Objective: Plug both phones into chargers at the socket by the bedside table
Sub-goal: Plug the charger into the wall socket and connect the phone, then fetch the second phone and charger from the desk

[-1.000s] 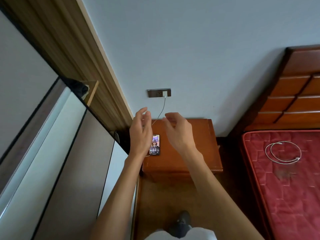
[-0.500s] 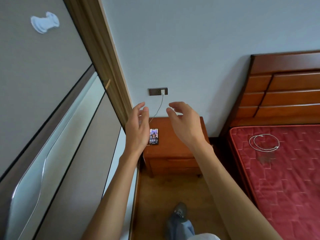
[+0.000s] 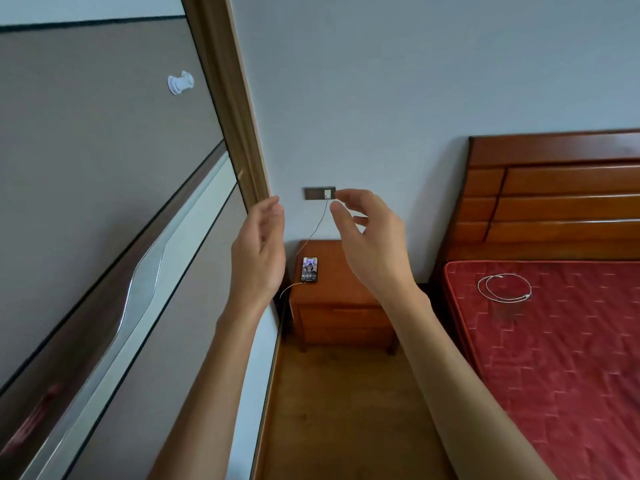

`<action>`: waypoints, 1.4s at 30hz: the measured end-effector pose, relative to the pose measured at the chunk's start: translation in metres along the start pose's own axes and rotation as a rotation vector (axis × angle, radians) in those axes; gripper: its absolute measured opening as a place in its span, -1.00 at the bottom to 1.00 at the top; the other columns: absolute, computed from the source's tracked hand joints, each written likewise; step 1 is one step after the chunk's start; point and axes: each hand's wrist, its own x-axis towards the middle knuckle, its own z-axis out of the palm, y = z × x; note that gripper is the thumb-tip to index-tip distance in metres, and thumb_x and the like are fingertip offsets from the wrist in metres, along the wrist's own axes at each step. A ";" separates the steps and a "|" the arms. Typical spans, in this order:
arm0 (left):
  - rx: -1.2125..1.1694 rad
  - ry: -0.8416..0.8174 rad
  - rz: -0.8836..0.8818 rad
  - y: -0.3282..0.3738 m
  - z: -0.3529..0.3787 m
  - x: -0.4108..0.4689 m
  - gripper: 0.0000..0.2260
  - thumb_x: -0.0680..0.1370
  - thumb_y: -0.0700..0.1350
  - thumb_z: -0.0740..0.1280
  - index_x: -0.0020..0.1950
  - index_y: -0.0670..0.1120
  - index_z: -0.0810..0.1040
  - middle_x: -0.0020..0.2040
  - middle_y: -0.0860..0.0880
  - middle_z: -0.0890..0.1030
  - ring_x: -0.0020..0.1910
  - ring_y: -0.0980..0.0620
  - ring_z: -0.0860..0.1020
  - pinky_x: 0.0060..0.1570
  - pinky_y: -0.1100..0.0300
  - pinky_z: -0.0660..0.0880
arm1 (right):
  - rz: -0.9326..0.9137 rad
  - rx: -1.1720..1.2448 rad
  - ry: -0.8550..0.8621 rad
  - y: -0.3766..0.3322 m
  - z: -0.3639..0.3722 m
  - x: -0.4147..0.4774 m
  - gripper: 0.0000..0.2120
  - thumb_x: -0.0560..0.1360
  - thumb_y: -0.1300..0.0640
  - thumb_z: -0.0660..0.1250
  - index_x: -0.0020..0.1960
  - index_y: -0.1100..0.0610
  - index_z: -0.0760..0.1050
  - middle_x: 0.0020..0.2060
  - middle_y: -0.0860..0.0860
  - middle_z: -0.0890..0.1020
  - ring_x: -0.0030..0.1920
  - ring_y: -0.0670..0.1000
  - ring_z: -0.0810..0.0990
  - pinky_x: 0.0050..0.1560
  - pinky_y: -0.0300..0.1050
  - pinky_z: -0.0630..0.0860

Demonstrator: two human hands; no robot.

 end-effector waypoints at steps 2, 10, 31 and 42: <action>-0.003 0.017 0.011 0.011 -0.006 -0.018 -0.64 0.68 0.15 0.13 0.42 0.08 0.46 0.31 0.07 0.59 0.31 0.14 0.52 0.11 0.41 0.40 | -0.025 0.032 0.003 -0.013 -0.013 -0.015 -0.78 0.63 0.05 0.29 0.23 0.05 0.58 0.15 -0.07 0.66 0.17 -0.13 0.59 0.19 -0.24 0.53; -0.023 0.153 -0.041 0.042 -0.025 -0.113 -0.64 0.66 0.15 0.15 0.39 0.08 0.48 0.29 0.02 0.60 0.27 0.04 0.55 0.05 0.36 0.42 | -0.037 0.109 -0.095 -0.038 -0.075 -0.080 -0.77 0.63 0.03 0.28 0.23 0.04 0.58 0.15 -0.08 0.66 0.18 -0.14 0.59 0.11 -0.38 0.49; 0.180 0.773 -0.232 0.160 -0.156 -0.500 -0.69 0.61 0.22 0.18 0.23 0.14 0.56 0.20 0.11 0.64 0.20 0.15 0.58 0.18 0.28 0.44 | -0.227 0.382 -0.654 -0.186 -0.143 -0.363 -0.81 0.62 -0.08 0.27 0.16 -0.05 0.57 0.07 -0.16 0.64 0.13 -0.17 0.59 0.23 -0.14 0.54; 0.445 1.071 -0.313 0.234 -0.288 -0.761 -0.68 0.67 0.12 0.16 0.33 0.05 0.54 0.17 0.09 0.64 0.15 0.20 0.58 0.09 0.41 0.45 | -0.233 0.666 -0.959 -0.293 -0.141 -0.612 -0.79 0.60 0.01 0.32 0.13 0.09 0.62 0.00 -0.07 0.70 0.08 -0.11 0.64 0.20 -0.03 0.57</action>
